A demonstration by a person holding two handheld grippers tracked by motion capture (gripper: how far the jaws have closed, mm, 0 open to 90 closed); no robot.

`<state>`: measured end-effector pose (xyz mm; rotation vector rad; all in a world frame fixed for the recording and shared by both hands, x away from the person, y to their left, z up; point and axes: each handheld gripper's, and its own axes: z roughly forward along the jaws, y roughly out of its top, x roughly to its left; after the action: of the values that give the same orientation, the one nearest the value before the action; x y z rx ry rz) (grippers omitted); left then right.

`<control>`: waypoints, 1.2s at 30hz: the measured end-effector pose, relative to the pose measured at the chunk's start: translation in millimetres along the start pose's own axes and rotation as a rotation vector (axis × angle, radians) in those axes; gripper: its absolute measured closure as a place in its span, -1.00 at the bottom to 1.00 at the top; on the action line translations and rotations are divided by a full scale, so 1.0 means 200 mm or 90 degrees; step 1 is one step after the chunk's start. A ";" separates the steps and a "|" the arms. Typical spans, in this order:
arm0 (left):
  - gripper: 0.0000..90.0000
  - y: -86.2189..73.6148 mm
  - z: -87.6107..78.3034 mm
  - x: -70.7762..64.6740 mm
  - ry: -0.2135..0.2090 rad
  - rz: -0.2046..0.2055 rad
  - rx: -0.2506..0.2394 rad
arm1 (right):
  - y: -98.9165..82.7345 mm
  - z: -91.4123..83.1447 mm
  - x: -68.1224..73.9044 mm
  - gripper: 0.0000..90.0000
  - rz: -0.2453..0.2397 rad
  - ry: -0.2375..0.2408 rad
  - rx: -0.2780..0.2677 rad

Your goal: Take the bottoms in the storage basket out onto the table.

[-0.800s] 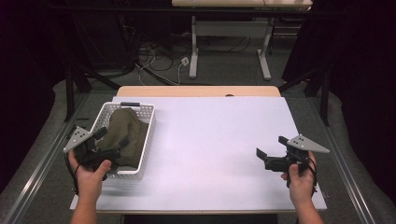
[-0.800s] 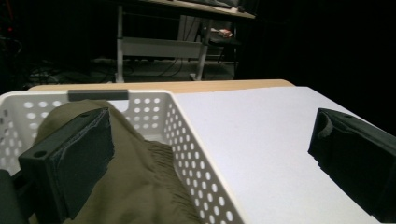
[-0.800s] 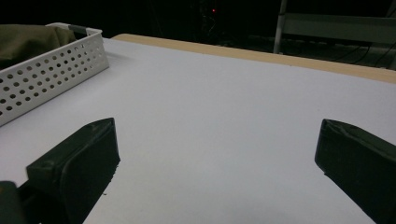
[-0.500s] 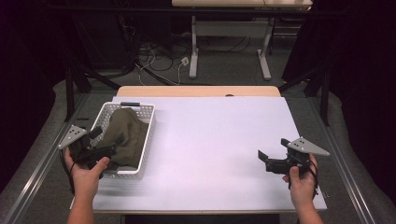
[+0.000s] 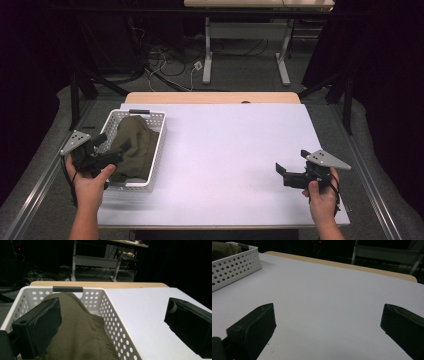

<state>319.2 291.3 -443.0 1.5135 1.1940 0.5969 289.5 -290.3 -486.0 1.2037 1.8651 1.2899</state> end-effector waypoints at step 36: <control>-0.97 0.24 0.11 0.11 0.022 -0.058 0.150 | -0.02 0.03 -0.01 -1.00 0.016 0.007 0.023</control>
<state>363.5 304.9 -410.2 1.6395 1.3912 0.4351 294.0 -290.3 -493.1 1.2449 1.8954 1.2837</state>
